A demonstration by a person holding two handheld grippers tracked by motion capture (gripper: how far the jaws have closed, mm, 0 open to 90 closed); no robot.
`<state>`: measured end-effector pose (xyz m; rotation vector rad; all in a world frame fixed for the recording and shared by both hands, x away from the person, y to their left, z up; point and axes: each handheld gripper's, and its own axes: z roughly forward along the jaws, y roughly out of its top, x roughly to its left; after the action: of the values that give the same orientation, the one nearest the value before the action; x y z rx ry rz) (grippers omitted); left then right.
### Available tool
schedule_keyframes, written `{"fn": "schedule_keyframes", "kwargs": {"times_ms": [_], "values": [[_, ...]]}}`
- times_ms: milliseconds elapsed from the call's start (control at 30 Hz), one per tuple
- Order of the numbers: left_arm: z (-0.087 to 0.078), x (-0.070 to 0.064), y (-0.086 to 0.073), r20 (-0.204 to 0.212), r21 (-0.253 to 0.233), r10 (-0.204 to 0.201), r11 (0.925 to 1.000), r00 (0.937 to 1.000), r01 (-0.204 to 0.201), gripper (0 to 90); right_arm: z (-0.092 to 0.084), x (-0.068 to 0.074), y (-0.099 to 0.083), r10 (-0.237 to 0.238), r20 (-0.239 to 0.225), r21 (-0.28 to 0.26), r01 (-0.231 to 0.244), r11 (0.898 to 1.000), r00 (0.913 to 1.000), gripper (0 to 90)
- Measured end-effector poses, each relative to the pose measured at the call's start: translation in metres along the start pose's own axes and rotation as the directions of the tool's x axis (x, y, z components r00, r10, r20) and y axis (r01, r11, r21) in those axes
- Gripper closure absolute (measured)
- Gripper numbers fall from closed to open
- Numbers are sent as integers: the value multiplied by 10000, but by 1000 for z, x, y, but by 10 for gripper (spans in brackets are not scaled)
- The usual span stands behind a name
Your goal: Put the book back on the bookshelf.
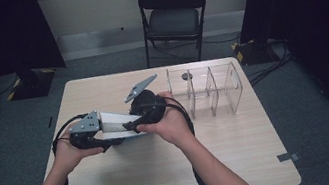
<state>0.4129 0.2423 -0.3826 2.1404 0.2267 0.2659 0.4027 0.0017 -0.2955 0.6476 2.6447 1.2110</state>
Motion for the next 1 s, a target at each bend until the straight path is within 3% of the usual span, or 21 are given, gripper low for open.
{"fn": "schedule_keyframes", "kwargs": {"times_ms": [33, 100, 267, 333, 367, 433, 533, 633, 700, 800, 1000], "values": [[-1, 1, 0, -51, -25, -18, 10000, 10000, 18, 521, -3, -3, 0, 76, -31, -209, -76, 9998, 10000, 461], [-2, 2, 1, -163, -15, -19, 10000, 9999, 18, 535, -11, -8, 0, 641, -277, -791, -661, 9947, 9976, 411], [-6, 8, 2, -324, -6, -112, 9999, 9994, 112, 553, -36, -18, -3, 841, 370, -1569, -773, 9846, 9958, 280], [-6, 10, 2, -372, -81, -261, 9996, 9990, 259, 558, -41, -20, -8, 1053, 557, -1413, -966, 9852, 9929, 259], [-6, 10, 2, -346, -108, -326, 9994, 9989, 322, 560, -43, -22, -12, 1165, 487, -1552, -1077, 9820, 9920, 254], [-7, 12, 2, -423, -120, -392, 9992, 9983, 387, 563, -46, -25, -21, 1401, 782, -1659, -1257, 9781, 9870, 240], [-8, 16, 2, -492, -190, -458, 9988, 9977, 449, 570, -48, -28, -34, 1627, 666, -1823, -1483, 9720, 9844, 235], [-10, 19, 2, -645, -202, -657, 9977, 9958, 645, 579, -47, -29, -46, 1684, 818, -1732, -1524, 9730, 9823, 204], [-11, 22, 1, -706, -339, -710, 9971, 9950, 688, 591, -42, -30, -61, 1865, 951, -1595, -1700, 9725, 9778, 182], [-12, 26, 0, -810, -407, -953, 9949, 9921, 923, 593, -37, -31, -72, 1878, 800, -1491, -1745, 9733, 9789, 172], [-13, 29, 1, -1014, -324, -1041, 9943, 9894, 1013, 597, -20, -32, -108, 2470, 639, -1263, -2377, 9631, 9669, 171]]}}
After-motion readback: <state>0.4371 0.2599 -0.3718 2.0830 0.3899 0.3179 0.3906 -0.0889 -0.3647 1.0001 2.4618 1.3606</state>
